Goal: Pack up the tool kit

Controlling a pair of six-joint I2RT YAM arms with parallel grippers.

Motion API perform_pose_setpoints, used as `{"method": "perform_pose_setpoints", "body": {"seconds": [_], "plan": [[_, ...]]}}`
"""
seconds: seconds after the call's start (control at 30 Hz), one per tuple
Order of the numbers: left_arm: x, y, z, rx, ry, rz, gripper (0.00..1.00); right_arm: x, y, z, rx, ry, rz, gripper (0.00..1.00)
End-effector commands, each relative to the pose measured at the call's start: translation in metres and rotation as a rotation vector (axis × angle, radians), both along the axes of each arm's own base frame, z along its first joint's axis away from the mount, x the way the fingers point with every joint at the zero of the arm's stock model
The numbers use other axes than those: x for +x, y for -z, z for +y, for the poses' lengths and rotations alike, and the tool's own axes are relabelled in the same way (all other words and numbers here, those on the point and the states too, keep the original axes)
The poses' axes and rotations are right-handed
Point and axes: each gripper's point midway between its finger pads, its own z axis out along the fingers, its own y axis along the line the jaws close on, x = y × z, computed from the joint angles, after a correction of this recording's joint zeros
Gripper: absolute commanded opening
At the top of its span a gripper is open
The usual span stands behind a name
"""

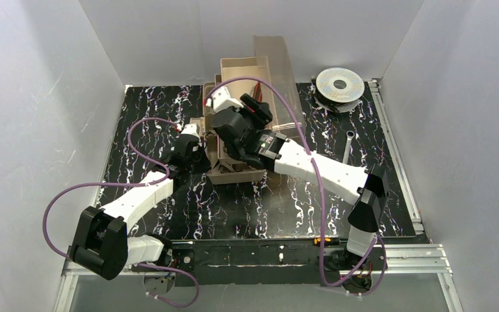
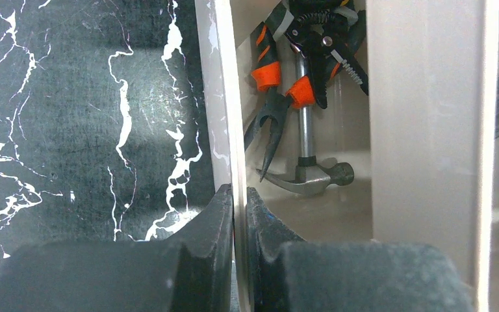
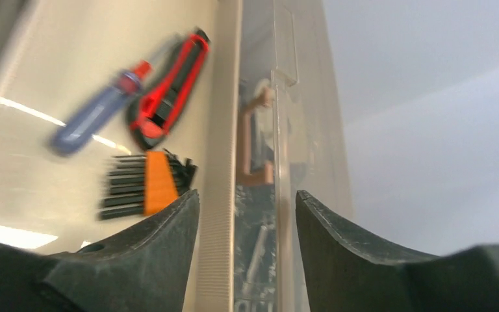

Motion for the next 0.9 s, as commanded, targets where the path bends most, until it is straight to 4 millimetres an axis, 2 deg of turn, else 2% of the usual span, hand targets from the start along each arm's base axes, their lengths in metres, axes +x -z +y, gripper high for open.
{"method": "perform_pose_setpoints", "body": {"seconds": [0.0,0.07,0.23,0.3,0.4,0.43,0.53,0.63,0.73,0.83,0.87], "plan": [[-0.015,-0.024,-0.053,-0.174,0.198,-0.013,0.00,-0.016,-0.052,0.044,0.248,-0.175,-0.072,0.65],[-0.016,-0.023,-0.053,-0.174,0.194,-0.013,0.00,-0.029,-0.055,0.055,0.374,-0.270,0.017,0.66],[-0.016,-0.024,-0.049,-0.167,0.180,-0.014,0.00,-0.069,-0.092,0.060,0.649,-0.501,0.108,0.66],[-0.017,-0.024,-0.049,-0.164,0.178,-0.012,0.00,-0.084,-0.111,0.050,0.722,-0.566,0.104,0.66],[-0.017,-0.026,-0.048,-0.163,0.172,-0.013,0.00,-0.088,-0.125,0.025,0.811,-0.562,0.101,0.68],[-0.017,-0.027,-0.048,-0.165,0.173,-0.014,0.00,-0.084,-0.123,0.014,0.832,-0.535,0.117,0.68],[-0.017,-0.031,-0.049,-0.171,0.178,-0.019,0.00,-0.068,-0.095,-0.020,0.877,-0.422,0.207,0.67],[-0.018,-0.033,-0.049,-0.174,0.180,-0.024,0.00,-0.057,-0.061,-0.042,0.948,-0.361,0.302,0.67],[-0.018,-0.032,-0.050,-0.176,0.181,-0.021,0.00,-0.050,-0.028,-0.054,0.995,-0.329,0.402,0.67],[-0.020,-0.030,-0.049,-0.176,0.179,-0.013,0.00,-0.041,-0.001,-0.055,1.007,-0.293,0.502,0.67],[-0.020,-0.029,-0.047,-0.171,0.163,-0.009,0.10,-0.037,0.004,-0.055,1.016,-0.278,0.525,0.66]]}}
